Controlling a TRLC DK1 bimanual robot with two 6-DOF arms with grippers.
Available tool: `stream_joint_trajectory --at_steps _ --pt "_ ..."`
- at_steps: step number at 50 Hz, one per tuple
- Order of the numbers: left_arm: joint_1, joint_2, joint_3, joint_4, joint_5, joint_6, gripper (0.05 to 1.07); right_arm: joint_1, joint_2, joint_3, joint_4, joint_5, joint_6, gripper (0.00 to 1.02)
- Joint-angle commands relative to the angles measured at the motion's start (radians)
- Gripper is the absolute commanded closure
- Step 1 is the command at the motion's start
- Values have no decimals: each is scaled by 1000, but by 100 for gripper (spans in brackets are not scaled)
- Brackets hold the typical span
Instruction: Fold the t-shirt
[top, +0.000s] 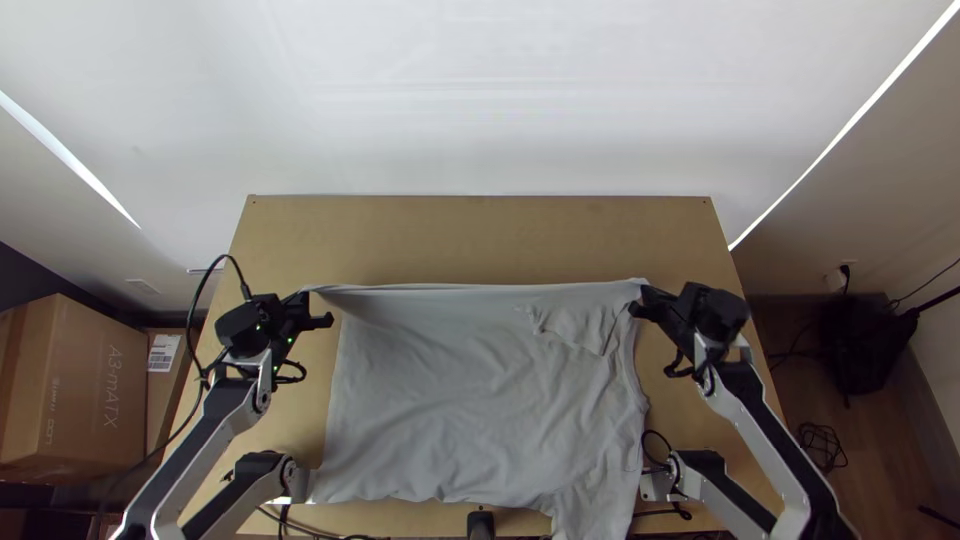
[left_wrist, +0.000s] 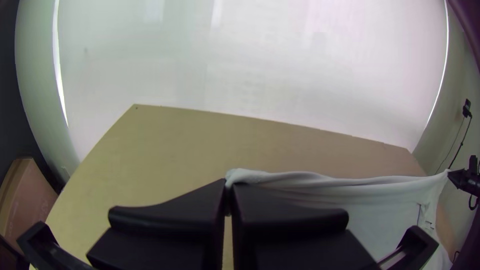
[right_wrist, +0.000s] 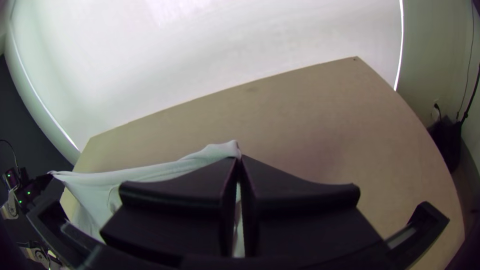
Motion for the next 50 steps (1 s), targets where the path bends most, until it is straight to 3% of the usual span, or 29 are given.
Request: stream_joint_trajectory --at_steps 1,12,50 --pt "9 141 68 66 -21 -19 105 -2 148 98 51 33 -1 100" --pt "20 396 209 102 -21 -17 105 12 375 215 127 35 -16 100" --pt "41 1000 722 143 -22 -10 105 15 994 744 129 72 -58 100"
